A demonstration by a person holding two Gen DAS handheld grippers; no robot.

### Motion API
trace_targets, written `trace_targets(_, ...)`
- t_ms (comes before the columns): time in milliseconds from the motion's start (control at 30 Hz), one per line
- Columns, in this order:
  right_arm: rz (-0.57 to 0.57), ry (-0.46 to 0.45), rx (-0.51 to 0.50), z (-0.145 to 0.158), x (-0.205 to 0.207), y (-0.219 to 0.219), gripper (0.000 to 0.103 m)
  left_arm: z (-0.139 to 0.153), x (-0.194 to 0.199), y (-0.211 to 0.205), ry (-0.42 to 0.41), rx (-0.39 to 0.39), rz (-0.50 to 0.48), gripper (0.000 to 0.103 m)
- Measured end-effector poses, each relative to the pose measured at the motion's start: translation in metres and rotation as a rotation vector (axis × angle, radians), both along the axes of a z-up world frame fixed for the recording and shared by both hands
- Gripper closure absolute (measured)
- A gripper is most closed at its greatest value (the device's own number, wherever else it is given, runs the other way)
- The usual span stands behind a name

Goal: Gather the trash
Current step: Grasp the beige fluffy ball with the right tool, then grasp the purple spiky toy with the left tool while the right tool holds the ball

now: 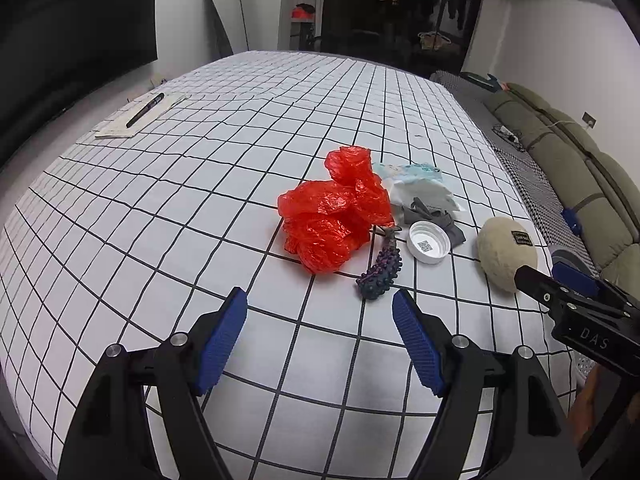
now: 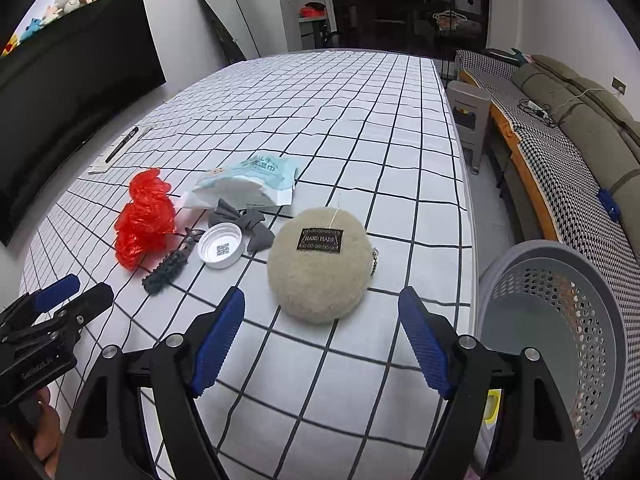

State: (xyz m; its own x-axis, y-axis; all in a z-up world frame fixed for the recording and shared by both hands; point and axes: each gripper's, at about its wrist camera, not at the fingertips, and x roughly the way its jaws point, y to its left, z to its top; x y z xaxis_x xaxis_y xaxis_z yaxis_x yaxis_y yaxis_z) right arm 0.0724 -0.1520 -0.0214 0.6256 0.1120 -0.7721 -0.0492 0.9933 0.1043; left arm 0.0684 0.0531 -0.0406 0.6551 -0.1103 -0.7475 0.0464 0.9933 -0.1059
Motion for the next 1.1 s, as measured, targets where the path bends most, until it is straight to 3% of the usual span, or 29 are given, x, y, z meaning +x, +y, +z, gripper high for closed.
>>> trace_targets(633,-0.027,0.059,-0.107,-0.024,0.044,0.018,0.028,-0.015,0.007,0.008,0.035,-0.031,0.003,0.029)
trace_targets(767,-0.018,0.064,-0.099,-0.025,0.045,0.020,0.042,-0.015,0.007,0.009,0.035,-0.029,0.005,0.029)
trace_targets(1100,-0.027,0.040,-0.031,-0.015,0.025,0.010,0.045,-0.011,0.011,0.005,0.037,-0.025,0.004,0.029)
